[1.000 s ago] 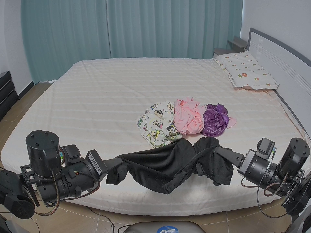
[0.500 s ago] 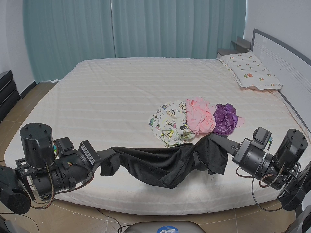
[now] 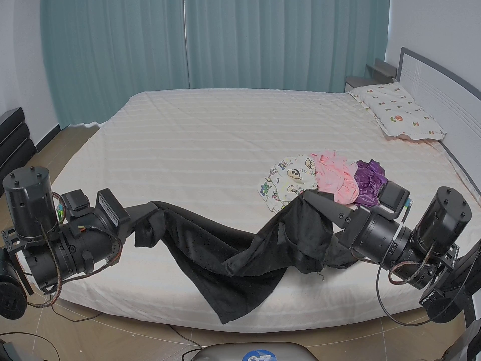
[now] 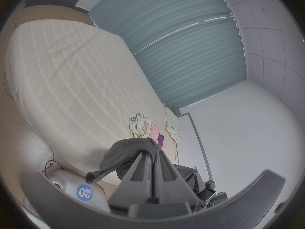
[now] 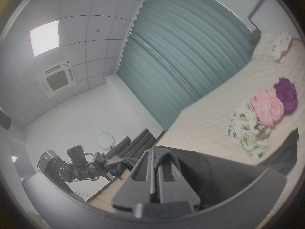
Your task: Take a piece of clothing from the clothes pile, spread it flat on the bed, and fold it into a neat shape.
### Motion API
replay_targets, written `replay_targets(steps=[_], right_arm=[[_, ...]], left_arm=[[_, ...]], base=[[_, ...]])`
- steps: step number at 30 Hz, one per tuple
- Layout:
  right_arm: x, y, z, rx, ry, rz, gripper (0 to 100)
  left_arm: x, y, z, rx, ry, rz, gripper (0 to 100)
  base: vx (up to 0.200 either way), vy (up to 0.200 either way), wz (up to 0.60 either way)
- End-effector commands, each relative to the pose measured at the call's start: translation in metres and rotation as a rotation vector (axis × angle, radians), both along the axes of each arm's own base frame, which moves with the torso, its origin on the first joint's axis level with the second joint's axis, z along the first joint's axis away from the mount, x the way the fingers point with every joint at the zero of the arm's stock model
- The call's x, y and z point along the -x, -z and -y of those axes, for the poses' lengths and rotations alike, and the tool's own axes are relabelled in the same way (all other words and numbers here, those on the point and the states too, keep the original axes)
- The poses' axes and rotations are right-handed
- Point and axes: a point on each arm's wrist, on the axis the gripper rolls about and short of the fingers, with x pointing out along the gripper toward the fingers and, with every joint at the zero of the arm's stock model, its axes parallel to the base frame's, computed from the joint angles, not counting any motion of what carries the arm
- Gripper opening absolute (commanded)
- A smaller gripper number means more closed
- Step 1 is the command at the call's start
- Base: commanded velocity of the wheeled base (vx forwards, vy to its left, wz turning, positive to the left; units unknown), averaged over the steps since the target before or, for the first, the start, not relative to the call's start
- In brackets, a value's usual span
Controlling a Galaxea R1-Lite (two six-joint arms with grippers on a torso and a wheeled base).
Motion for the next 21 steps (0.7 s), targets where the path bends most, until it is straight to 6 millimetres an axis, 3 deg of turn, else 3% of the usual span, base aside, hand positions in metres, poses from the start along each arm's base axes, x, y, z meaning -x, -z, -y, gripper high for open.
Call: replay_targets(steps=[1, 17, 21], right_arm=[[-0.002, -0.007, -0.006, -0.022, 0.004, 0.056, 0], [0.0, -0.014, 0.006, -0.094, 0.009, 0.014, 0], [-0.005, -0.006, 0.006, -0.093, 0.011, -0.026, 0]], left_arm=[[-0.001, -0.01, -0.007, 0.019, -0.039, 0.04, 0], [-0.001, -0.019, -0.017, 0.032, -0.08, 0.072, 0], [-0.002, -0.016, -0.017, 0.028, -0.076, 0.06, 0]], base=[[0.0, 0.2, 0.0], [0.0, 0.2, 0.0], [0.0, 0.2, 0.0]])
